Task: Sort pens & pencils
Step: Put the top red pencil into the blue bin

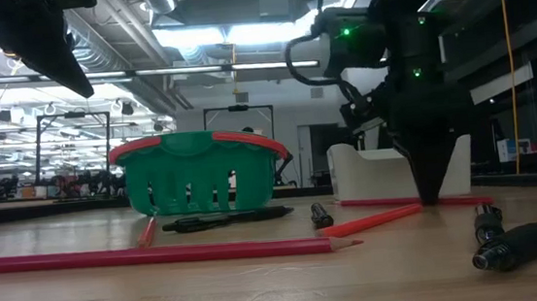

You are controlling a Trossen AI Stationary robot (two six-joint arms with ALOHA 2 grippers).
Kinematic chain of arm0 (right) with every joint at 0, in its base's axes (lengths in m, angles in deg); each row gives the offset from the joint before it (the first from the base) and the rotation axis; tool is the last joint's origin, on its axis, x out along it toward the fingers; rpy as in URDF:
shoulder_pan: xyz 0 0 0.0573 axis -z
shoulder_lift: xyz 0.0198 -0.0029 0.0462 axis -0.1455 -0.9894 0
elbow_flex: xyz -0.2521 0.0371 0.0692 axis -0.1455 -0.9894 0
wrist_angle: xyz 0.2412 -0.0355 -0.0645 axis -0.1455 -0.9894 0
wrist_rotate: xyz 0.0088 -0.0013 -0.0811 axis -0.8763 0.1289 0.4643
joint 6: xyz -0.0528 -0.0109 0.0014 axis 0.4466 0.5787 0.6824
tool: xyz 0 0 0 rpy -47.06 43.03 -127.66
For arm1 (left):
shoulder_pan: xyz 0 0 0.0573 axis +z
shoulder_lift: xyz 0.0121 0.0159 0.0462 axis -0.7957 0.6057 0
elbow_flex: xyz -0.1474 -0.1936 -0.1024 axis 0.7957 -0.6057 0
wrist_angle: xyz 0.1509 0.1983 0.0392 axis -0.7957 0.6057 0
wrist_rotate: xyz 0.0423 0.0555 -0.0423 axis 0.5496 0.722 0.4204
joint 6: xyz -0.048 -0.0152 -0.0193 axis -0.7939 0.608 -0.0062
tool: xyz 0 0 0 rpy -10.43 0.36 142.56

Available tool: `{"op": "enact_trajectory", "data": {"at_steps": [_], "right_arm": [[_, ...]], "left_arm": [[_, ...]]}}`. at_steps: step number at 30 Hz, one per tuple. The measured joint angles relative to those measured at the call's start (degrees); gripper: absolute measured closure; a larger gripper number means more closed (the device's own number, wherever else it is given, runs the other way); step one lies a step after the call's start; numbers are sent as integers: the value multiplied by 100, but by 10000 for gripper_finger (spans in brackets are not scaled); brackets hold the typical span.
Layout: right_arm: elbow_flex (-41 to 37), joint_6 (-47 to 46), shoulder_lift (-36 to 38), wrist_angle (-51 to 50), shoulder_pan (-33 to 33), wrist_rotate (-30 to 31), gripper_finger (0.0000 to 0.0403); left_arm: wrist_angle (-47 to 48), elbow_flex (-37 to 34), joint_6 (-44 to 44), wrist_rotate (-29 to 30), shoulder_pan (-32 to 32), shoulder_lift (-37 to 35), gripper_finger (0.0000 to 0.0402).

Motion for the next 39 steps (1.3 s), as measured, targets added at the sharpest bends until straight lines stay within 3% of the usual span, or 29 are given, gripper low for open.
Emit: {"op": "enact_trajectory", "data": {"at_steps": [17,29,39], "right_arm": [[0,-586,-3,153,-324,35,315],[-2,-757,-5,168,-324,73,369],[-2,-887,-5,209,-327,94,377]], "left_arm": [[0,0,16,0,-1,0,345],[0,0,20,0,0,0,345],[2,0,20,0,1,0,345]]}}
